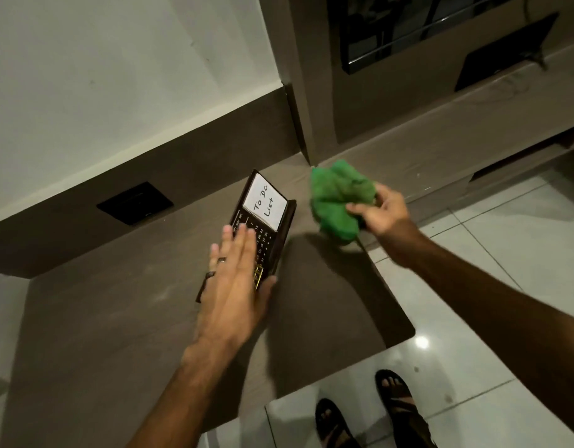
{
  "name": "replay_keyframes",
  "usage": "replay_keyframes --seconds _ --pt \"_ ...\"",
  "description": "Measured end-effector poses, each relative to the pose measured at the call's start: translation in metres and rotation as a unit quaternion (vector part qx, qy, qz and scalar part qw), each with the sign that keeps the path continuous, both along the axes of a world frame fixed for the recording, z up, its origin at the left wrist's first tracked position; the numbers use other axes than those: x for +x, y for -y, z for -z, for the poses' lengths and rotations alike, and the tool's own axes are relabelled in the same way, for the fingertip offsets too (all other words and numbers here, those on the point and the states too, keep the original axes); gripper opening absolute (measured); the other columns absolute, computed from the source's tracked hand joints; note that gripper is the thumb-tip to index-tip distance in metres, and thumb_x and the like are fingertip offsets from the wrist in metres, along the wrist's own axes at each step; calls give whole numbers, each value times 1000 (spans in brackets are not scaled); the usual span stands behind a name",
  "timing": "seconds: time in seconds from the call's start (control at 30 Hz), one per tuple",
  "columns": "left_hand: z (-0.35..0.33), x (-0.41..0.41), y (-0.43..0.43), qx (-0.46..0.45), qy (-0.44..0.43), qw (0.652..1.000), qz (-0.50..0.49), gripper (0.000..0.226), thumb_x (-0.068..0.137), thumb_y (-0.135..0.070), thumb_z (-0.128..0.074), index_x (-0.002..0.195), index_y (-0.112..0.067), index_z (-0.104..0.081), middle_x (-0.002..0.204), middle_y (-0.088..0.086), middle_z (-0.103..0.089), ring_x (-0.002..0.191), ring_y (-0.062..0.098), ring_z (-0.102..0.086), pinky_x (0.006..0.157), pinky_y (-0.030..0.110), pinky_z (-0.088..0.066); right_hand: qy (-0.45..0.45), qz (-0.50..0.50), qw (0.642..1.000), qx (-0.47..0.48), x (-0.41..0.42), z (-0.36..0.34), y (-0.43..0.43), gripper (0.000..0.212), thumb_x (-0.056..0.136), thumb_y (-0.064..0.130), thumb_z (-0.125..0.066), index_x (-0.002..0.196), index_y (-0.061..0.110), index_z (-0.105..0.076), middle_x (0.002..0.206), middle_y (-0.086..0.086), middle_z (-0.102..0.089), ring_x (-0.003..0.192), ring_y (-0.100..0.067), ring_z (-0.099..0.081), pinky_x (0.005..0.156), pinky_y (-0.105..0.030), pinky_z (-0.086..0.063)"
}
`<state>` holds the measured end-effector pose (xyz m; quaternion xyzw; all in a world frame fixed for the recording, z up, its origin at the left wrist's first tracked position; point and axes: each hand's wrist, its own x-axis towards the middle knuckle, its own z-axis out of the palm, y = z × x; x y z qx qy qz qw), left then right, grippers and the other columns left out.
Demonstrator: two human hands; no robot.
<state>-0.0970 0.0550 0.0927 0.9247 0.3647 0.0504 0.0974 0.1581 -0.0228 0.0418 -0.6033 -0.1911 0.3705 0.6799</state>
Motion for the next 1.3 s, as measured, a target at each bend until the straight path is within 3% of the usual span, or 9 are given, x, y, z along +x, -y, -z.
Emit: replay_keyframes --seconds 0.1,0.27,0.43,0.53,0.67,0.83,0.97,1.1,1.3 --pt "33 39 23 -16 19 999 37 75 91 -57 -38 149 -18 -12 160 0 -8 148 16 4 118 40 0 113 77 988 -69 44 21 -17 41 86 -2 -62 123 15 -60 107 -5 -67 90 -4 -66 84 -27 -56" --pt "103 69 47 -69 -56 995 49 84 88 -70 -24 151 -17 -11 162 3 -5 148 16 10 121 44 -3 354 38 900 -250 75 72 -33 53 85 9 -51 135 29 -50 121 -16 -60 111 -37 -50 100 -41 -40" --pt "134 69 53 -46 -57 997 18 84 87 -74 -19 151 -22 -2 162 0 1 148 16 10 120 48 -6 609 -72 739 -280 77 111 -52 68 82 4 -65 144 12 -40 148 -17 -42 134 -38 -39 108 -53 -32" --pt "136 67 53 -32 -56 998 27 84 88 -72 -23 151 -20 -7 162 2 -5 149 18 4 120 49 -11 618 -209 663 -366 73 120 -62 85 77 14 -71 149 15 -25 158 -10 -22 145 -33 -15 115 -59 -11" --pt "134 68 52 -41 -49 997 32 83 89 -71 -25 152 -19 -8 163 2 -6 149 19 3 119 50 -14 558 -157 743 -334 71 95 -69 64 76 5 -67 137 13 -46 147 -12 -41 139 -32 -29 114 -56 -20" --pt "131 68 52 -51 -62 996 31 83 88 -72 -22 152 -21 -7 163 2 -4 149 19 4 119 50 -12 505 -103 851 -107 39 53 -68 44 79 4 -62 123 13 -60 117 -11 -63 107 -24 -56 95 -37 -45" --pt "110 61 44 -7 -57 998 27 80 88 -66 -37 149 -17 -18 160 8 -16 149 23 -7 117 52 -19 452 -298 836 -90 8 41 -91 92 68 17 -74 148 13 -30 145 -10 -43 130 -21 -42 108 -33 -34" --pt "76 28 21 117 -82 989 -44 109 68 -55 -70 151 -18 -10 161 14 -2 148 32 4 118 52 3 408 -357 825 -161 -4 45 -111 133 52 36 -87 153 21 -3 156 -7 -28 141 -26 -26 113 -41 -28" --pt "49 -31 1 105 -113 979 -136 130 60 -31 -86 151 -20 6 159 17 6 146 32 17 115 54 10 384 -300 864 -126 -23 43 -107 98 54 25 -88 138 32 -38 135 0 -54 122 -19 -47 96 -37 -46"
